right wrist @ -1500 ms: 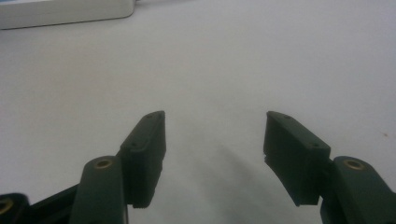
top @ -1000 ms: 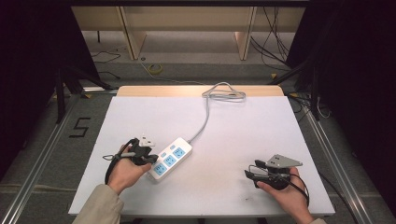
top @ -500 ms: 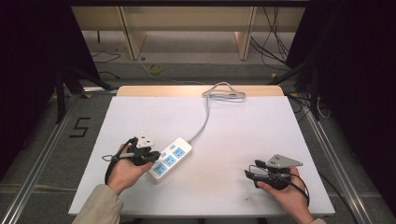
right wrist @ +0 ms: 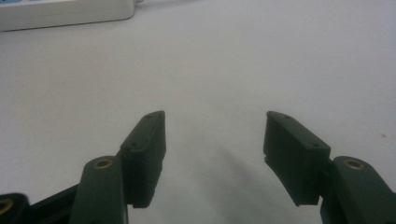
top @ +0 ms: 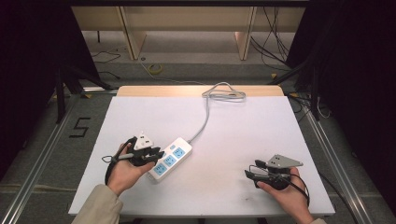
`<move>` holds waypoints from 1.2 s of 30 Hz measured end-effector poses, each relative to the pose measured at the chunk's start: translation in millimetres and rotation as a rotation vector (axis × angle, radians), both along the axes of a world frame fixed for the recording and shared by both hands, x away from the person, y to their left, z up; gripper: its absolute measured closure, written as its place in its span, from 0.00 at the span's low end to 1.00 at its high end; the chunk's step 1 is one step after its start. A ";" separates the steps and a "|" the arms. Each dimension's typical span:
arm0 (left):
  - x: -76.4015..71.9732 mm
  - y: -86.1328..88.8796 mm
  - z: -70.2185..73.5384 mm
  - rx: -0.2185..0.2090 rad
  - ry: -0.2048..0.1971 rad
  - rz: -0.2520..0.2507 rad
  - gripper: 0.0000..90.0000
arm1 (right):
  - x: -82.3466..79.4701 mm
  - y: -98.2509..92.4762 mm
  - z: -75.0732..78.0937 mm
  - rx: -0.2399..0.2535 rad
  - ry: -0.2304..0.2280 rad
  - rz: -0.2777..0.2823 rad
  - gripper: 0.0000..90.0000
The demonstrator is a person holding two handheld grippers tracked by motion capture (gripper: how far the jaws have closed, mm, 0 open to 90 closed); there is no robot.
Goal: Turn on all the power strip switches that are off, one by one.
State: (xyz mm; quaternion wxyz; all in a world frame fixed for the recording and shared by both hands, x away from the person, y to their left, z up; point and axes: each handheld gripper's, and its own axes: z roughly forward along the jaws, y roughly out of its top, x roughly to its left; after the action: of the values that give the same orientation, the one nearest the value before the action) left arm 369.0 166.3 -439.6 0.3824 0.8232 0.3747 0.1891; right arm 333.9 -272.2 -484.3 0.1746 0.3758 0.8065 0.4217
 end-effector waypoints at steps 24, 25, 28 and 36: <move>-6.8 4.1 -9.8 -0.105 -0.097 -0.094 0.39 | -2.4 0.0 0.9 0.006 -0.010 0.002 0.44; -7.1 4.8 -10.1 -0.098 -0.096 -0.099 0.37 | -2.6 0.0 1.0 0.005 -0.011 0.003 0.44; -8.0 5.8 -12.2 -0.101 -0.092 -0.105 0.35 | -3.5 -0.2 1.2 0.006 -0.008 0.004 0.44; -12.1 9.9 -15.1 -0.113 -0.087 -0.127 0.26 | -4.9 -0.5 1.2 0.011 -0.008 0.006 0.44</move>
State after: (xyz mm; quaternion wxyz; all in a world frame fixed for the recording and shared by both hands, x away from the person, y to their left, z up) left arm 356.9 176.2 -454.6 0.4554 0.8134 0.3149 0.1785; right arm 329.0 -272.6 -483.1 0.1746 0.3723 0.8047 0.4281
